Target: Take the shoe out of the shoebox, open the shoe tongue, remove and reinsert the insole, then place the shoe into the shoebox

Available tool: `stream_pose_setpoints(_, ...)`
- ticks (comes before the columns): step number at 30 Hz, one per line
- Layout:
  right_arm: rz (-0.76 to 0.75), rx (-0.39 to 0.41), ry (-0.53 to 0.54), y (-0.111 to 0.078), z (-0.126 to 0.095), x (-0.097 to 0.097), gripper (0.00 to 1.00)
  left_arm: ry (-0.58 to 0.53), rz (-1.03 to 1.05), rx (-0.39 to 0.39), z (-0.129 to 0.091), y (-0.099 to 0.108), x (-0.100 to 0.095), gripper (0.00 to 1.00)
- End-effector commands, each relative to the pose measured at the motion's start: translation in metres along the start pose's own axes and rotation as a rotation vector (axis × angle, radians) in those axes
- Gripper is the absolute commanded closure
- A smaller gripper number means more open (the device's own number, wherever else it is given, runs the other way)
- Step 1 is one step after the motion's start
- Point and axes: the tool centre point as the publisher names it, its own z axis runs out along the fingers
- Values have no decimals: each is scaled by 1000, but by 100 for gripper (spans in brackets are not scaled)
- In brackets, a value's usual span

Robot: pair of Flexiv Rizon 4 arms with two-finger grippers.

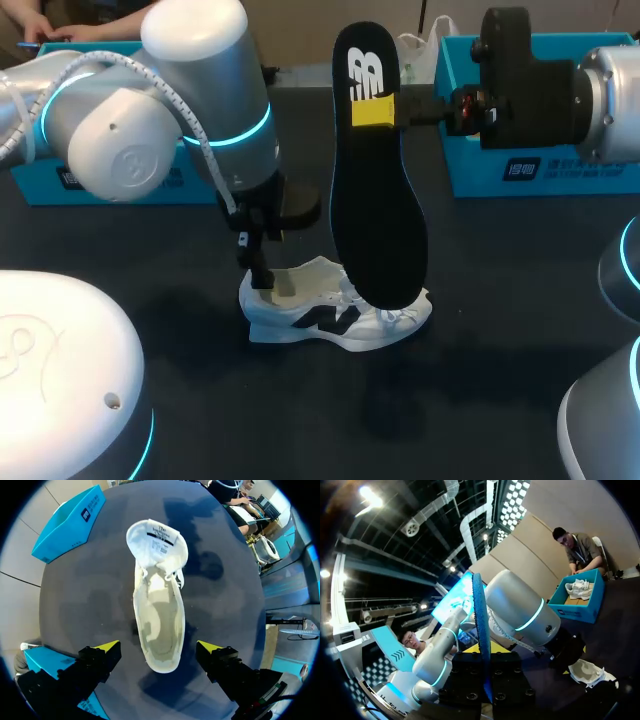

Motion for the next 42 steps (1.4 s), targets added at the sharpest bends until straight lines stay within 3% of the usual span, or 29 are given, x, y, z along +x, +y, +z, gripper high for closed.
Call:
stream_pose_setpoints(1, 1, 0, -2, 1, 4, -1, 100, -2, 2, 15, 13, -13, -10, 0)
stream_pose_setpoints(13, 1, 0, -2, 1, 4, -1, 100, 50, -11, 57, 58, -41, -36, 0)
stream_pose_setpoints(15, 1, 0, -2, 1, 4, -1, 100, 37, -20, 49, 66, -43, -38, 19)
stream_pose_setpoints(19, 1, 0, -2, 1, 4, -1, 100, 35, -28, 38, 79, -46, -39, 18)
stream_pose_setpoints(22, 1, 0, -2, 1, 4, -1, 100, 52, -37, 48, 85, -46, -40, 26)
stream_pose_setpoints(24, 1, 0, -2, 1, 4, -1, 100, 50, -37, 48, 87, -47, -38, 44)
stream_pose_setpoints(28, 1, 0, -2, 1, 4, -1, 100, 54, -40, 49, 91, -47, -34, 44)
stream_pose_setpoints(34, 1, 0, -2, 1, 4, -1, 100, 63, -56, 51, 98, -47, -31, 60)
stream_pose_setpoints(40, 1, 0, -2, 1, 4, -1, 100, 71, -63, 39, 105, -45, -29, 65)
stream_pose_setpoints(42, 1, 0, -2, 1, 4, -1, 100, 74, -67, 34, 107, -45, -29, 78)
